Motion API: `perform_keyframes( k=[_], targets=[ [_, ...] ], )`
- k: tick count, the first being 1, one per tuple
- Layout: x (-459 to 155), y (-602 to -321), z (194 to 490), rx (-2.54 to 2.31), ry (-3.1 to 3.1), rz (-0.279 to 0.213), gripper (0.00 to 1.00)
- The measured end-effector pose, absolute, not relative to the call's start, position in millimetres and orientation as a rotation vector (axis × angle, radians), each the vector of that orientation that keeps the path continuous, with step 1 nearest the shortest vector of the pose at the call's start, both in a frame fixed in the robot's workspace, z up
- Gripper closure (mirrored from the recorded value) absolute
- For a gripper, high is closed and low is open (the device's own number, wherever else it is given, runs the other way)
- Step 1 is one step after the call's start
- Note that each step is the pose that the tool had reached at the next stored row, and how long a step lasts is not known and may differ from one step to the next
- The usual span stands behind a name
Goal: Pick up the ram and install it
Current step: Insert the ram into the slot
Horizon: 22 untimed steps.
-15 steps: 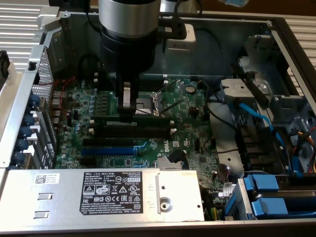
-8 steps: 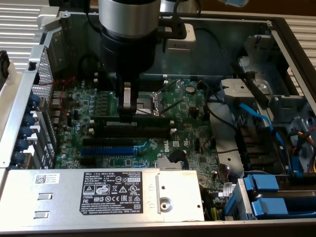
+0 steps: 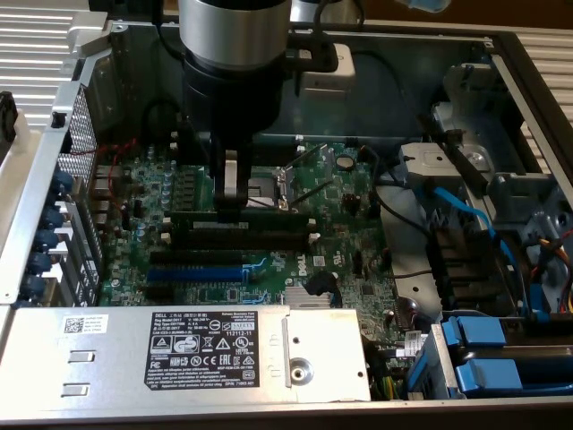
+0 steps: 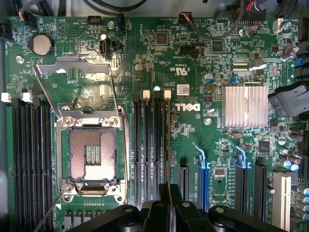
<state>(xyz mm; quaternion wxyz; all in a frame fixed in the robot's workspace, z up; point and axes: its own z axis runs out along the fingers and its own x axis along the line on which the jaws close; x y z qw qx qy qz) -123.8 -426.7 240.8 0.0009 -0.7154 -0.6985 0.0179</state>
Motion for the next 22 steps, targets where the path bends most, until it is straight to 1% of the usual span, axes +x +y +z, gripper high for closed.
perform_keyframes(
  k=[22],
  targets=[
    [-126.0,-426.3,240.9,-2.256,-2.203,0.035,0.88]
  ],
)
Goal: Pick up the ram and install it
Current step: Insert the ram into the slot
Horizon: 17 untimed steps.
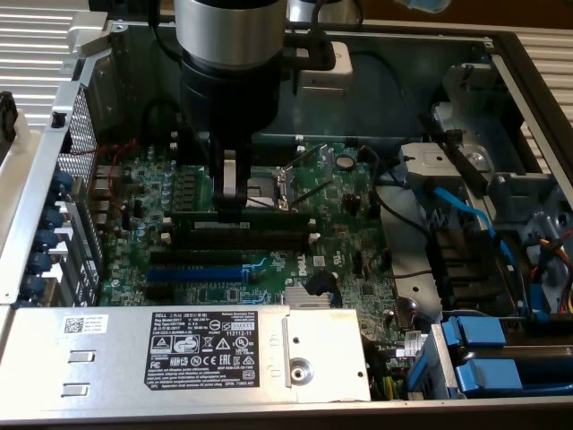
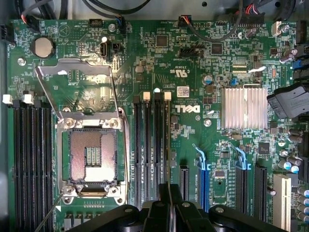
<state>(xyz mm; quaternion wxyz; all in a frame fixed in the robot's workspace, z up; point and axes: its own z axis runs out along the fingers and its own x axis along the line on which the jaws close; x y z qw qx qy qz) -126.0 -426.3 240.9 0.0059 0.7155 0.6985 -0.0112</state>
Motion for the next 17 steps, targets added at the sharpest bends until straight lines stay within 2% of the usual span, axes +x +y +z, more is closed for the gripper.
perform_keyframes(
  k=[17],
  targets=[
    [-127.0,-427.4,240.4,2.241,2.181,-0.031,0.88]
  ],
)
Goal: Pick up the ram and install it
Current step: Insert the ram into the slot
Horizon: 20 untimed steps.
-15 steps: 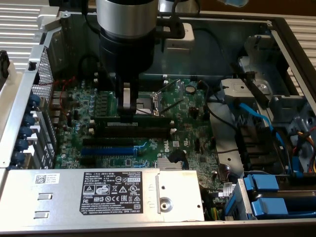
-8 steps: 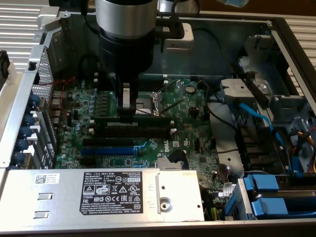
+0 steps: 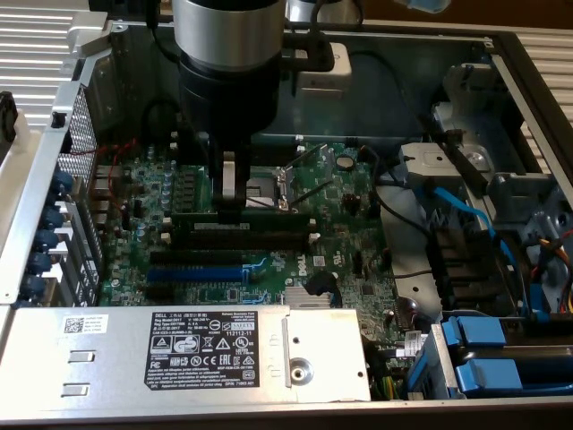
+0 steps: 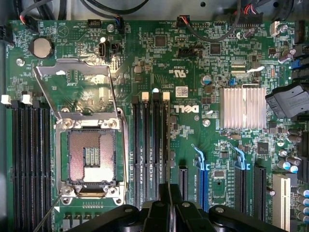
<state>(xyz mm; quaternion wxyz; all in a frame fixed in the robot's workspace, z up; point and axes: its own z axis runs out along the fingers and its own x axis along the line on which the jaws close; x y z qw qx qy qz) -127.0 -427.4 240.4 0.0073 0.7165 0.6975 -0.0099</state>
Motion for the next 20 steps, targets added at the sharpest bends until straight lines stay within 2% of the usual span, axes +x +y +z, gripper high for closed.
perform_keyframes(
  k=[20],
  targets=[
    [-127.1,-426.4,238.7,2.245,2.179,-0.034,0.88]
  ],
)
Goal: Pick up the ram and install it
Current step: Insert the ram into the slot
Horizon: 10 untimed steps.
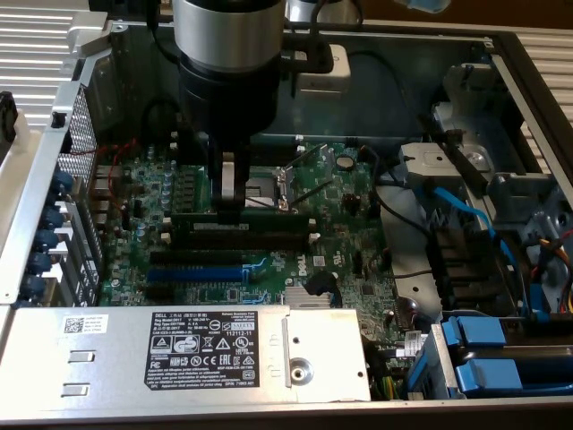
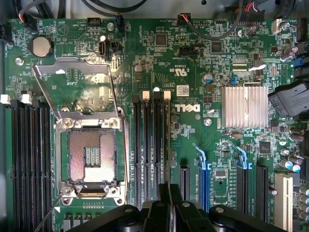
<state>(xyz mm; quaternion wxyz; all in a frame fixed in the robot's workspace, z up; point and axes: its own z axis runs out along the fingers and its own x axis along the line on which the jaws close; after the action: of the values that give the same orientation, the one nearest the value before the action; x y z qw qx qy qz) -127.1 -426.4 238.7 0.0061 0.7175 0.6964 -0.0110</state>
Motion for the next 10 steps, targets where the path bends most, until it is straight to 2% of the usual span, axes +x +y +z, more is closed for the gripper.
perform_keyframes(
  k=[10],
  targets=[
    [-127.2,-427.5,238.5,2.243,2.183,-0.036,0.88]
  ],
)
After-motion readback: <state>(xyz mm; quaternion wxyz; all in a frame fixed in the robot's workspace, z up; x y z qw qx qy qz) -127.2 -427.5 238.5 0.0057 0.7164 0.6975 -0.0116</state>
